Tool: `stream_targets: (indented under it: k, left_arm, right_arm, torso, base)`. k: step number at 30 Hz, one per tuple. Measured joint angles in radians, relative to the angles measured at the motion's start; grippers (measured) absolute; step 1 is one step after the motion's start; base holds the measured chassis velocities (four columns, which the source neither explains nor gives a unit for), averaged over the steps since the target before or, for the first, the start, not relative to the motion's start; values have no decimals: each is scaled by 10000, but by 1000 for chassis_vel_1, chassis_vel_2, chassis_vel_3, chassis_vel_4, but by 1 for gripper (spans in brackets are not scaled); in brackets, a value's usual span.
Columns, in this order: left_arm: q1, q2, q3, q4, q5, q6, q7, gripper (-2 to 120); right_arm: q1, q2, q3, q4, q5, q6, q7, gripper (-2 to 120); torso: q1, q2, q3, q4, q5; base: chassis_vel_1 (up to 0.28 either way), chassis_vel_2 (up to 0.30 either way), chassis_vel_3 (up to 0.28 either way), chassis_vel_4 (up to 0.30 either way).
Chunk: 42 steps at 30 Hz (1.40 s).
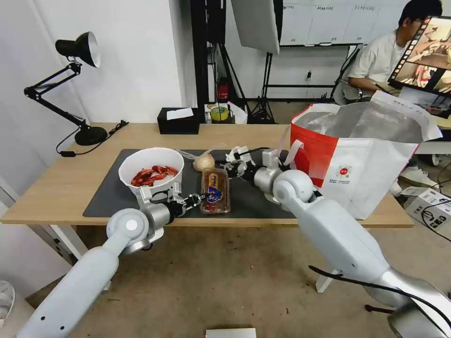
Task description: Pick up the trash from the table and place it into the takeout bag.
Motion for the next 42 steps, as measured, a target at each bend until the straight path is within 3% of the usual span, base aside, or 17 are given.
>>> stream_targets:
  k: [3, 11, 16, 18, 20, 32, 36, 42]
  left_arm:
    - [102, 0, -38, -97, -3, -37, -5, 0]
    - [221, 12, -124, -222, -23, -76, -5, 0]
    - [211, -55, -105, -370, -30, -109, -10, 0]
    - [198, -58, -106, -393, -30, -109, -10, 0]
    - [137, -66, -121, -525, -34, -142, -12, 0]
    - [183, -41, -233, -876, -121, -276, -17, 0]
    - [143, -14, -274, -1080, -220, -336, -17, 0]
    - [-114, 62, -251, -1175, -364, -372, -18, 0]
  right_arm:
    - [-1215, -409, 452, 937, 60, 1207, 306, 0]
    - [-3322, -1280, 1440, 2495, -513, 2682, 938, 0]
    - [-5437, -2004, 2923, 3728, -1166, 3289, 1013, 22]
    - [-5604, -2060, 3037, 3821, -1181, 3326, 998, 24]
    - [-6528, -2259, 3726, 4267, -1210, 3505, 922, 35]
    - [-8971, -2050, 5447, 4748, -1893, 4528, 487, 75]
    - [-10289, -1728, 6241, 4510, -2433, 5552, 58, 94]
    - [-11200, -1357, 6583, 4218, -2777, 6268, -318, 100]
  torso:
    - [0, 0, 0, 0, 2]
    - [-1, 1, -1, -1, -1]
    - [-2, 1, 0, -3, 1]
    - [-1, 1, 0, -2, 1]
    - [-1, 1, 0, 0, 1]
    - [-1, 1, 0, 1, 0]
    - [-1, 1, 0, 1, -2]
    - [-2, 2, -1, 1, -1]
  base:
    - [0, 0, 0, 0]
    - [0, 0, 0, 0]
    - [0, 0, 0, 0]
    - [0, 0, 0, 0]
    - [0, 0, 0, 0]
    - [0, 0, 0, 0]
    - [0, 0, 0, 0]
    - [0, 0, 0, 0]
